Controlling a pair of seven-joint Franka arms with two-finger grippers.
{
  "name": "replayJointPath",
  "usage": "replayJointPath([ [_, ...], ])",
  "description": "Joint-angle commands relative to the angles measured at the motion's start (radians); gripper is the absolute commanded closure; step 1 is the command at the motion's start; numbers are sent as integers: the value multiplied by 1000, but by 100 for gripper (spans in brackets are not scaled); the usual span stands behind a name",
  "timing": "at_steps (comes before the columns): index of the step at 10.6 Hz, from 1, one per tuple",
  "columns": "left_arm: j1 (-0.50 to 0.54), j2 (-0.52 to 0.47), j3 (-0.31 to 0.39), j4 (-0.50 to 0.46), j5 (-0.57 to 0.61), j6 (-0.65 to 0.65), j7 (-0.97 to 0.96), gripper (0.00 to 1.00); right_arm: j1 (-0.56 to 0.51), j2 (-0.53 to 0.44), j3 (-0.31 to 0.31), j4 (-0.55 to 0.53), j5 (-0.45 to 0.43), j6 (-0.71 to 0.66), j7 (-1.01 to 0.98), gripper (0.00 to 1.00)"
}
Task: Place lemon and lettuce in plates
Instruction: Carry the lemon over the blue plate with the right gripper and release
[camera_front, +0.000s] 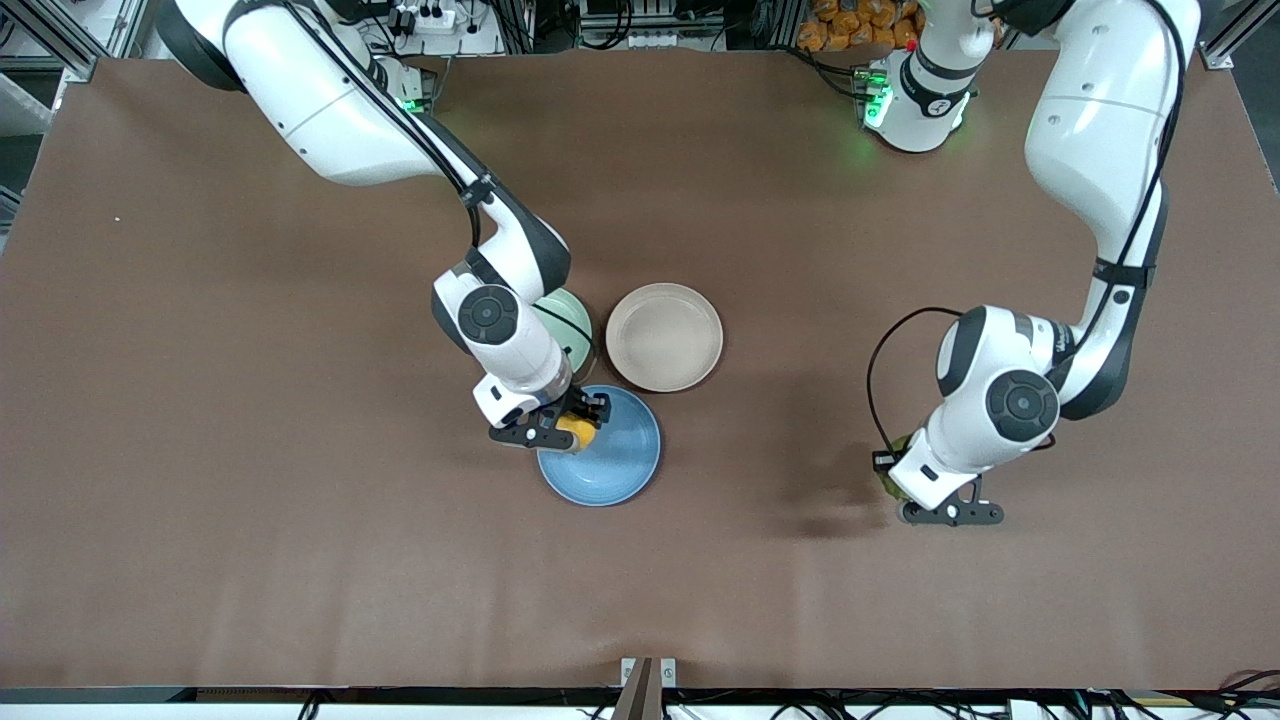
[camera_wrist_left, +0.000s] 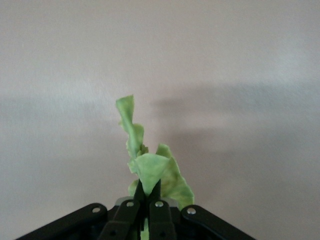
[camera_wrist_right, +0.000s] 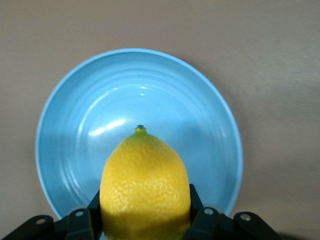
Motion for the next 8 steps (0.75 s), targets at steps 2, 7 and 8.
replayJointPath([
  [2,-1,-182,-25,-225,18,4,-69,100,29,75,3,79,-29,85,45,94],
  [7,1,-218,-189,-278,16,-30,-303,100,24,112,-2,79,-103,147,42,20],
  [8,1,-227,-223,-278,15,-53,-340,100,24,108,-5,79,-147,147,41,0],
])
